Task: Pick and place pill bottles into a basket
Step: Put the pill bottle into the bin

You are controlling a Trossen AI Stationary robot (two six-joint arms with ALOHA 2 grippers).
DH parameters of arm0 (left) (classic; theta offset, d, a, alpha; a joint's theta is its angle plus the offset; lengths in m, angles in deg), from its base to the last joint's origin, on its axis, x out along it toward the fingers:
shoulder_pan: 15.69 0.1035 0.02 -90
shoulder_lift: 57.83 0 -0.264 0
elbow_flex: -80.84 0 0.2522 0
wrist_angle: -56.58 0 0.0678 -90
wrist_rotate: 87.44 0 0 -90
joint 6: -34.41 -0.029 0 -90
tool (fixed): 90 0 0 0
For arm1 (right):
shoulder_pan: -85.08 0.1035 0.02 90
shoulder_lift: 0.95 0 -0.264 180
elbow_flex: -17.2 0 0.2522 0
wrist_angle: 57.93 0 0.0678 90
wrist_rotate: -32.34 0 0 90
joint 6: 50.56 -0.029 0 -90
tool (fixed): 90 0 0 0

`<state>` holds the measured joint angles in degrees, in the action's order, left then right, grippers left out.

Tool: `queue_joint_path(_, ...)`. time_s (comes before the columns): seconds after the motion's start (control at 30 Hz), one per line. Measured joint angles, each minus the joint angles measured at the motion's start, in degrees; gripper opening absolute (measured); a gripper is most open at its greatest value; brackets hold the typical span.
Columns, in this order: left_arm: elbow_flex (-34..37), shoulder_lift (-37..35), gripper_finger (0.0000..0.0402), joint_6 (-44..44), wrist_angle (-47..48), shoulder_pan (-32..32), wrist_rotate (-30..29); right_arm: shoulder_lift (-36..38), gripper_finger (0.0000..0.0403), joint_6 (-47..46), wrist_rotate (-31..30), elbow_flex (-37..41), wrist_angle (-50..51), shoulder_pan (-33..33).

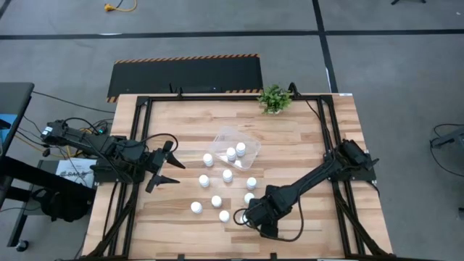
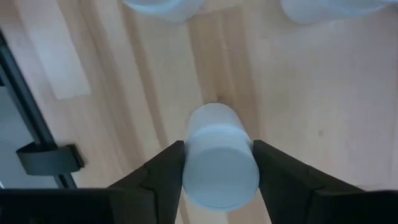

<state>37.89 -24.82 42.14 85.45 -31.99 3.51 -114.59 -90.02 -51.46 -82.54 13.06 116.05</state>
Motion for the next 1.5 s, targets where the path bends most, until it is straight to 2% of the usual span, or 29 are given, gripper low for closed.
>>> queue_joint_path(0.23, 0.0, 0.0, 0.0251, 0.0, 0.0, 0.0, 0.0, 0.46, 0.0152, 2.91, -0.07, 0.0, 3.25, -1.4)
queue_joint_path(0.5, 0.0, 0.0, 0.0251, 0.0, 0.0, 0.0, -0.02, 2.04, 0.0181, 4.71, -0.35, 0.08, 6.8, -3.95)
queue_joint_path(0.63, 0.0, 0.0, 0.0251, 0.0, 0.0, 0.0, -0.04, 2.4, 0.0163, 7.22, -0.37, -0.98, 8.78, -5.64)
queue_joint_path(0.83, 0.0, 0.0, 0.0251, 0.0, 0.0, 0.0, -0.04, 2.56, 0.0151, 11.47, -0.49, -3.59, 10.9, -8.5)
queue_joint_path(1.07, 0.0, 0.0, 0.0251, 0.0, 0.0, 0.0, -0.04, 2.56, 0.0181, 15.55, -1.98, -6.78, 15.48, -12.0)
queue_joint_path(1.23, 0.0, 0.0, 0.0251, 0.01, 0.0, 0.0, -0.04, 2.56, 0.015, 20.06, -2.15, -9.62, 18.74, -15.02)
queue_joint_path(1.37, 0.0, 0.0, 0.0251, 0.01, 0.0, 0.0, -0.04, 2.56, 0.015, 23.08, -3.61, -12.01, 20.41, -17.8)
queue_joint_path(1.5, 0.0, 0.0, 0.0251, 0.02, 0.0, 0.0, -0.04, 2.56, 0.0169, 25.01, -4.86, -14.19, 22.2, -21.03)
